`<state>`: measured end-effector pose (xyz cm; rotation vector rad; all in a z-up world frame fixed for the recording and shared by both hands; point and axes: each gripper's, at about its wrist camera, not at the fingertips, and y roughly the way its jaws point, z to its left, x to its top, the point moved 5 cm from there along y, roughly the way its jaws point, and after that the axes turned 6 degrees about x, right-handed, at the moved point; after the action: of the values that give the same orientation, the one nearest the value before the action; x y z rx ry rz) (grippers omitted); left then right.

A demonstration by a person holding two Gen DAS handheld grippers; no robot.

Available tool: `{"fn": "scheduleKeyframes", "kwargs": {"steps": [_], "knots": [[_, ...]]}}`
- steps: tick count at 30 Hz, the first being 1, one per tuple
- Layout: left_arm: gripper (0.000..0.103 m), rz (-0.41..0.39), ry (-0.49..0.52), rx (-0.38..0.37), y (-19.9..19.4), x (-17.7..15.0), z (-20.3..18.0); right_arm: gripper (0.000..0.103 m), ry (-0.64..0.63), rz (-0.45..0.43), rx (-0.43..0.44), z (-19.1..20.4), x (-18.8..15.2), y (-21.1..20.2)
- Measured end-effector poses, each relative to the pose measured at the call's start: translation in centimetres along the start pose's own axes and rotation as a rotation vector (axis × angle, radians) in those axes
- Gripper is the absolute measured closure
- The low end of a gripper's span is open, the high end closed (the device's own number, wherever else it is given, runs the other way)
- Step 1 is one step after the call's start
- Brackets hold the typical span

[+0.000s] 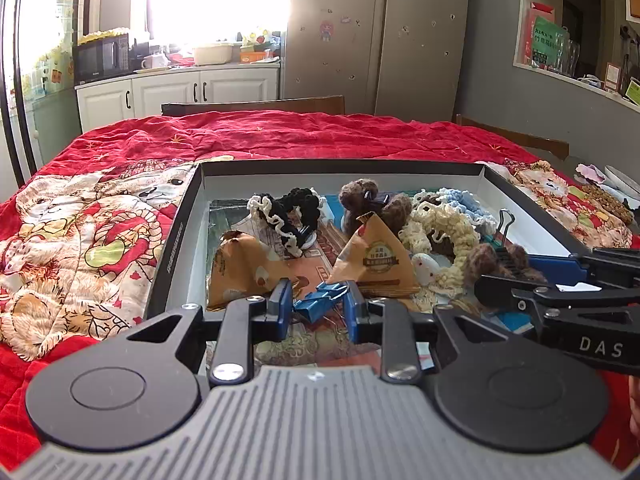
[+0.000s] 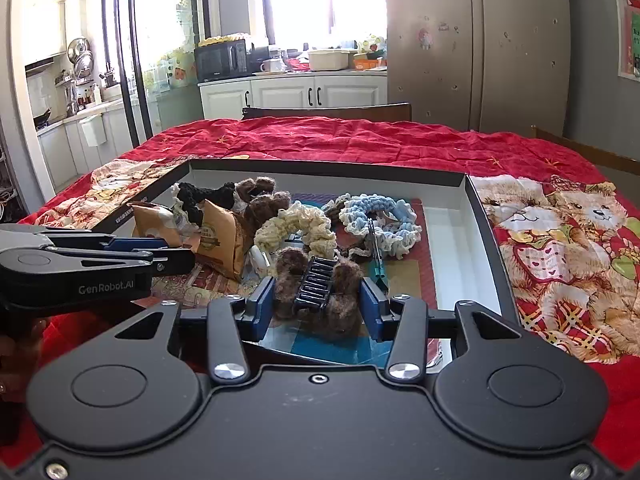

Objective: Organize objects
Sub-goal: 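Lower the blue binder clip and brown fuzzy claw clip into the box, then open left tool to release blue clip while right tool releases fuzzy clip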

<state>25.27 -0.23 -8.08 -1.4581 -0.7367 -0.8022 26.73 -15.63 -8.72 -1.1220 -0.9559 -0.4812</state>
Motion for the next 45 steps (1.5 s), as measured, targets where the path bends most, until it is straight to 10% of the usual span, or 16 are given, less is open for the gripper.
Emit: {"fn": "scheduleKeyframes", "kwargs": {"steps": [21,45], "knots": [[0.065,-0.002,0.003,0.007,0.0,-0.1,0.0,0.055,0.039,0.029,0.018,-0.3,0.0,0.3],[0.016,-0.075,-0.022,0.041,-3.4,0.5,0.5,0.032,0.044,-0.033,0.024,0.6,0.5,-2.5]]}}
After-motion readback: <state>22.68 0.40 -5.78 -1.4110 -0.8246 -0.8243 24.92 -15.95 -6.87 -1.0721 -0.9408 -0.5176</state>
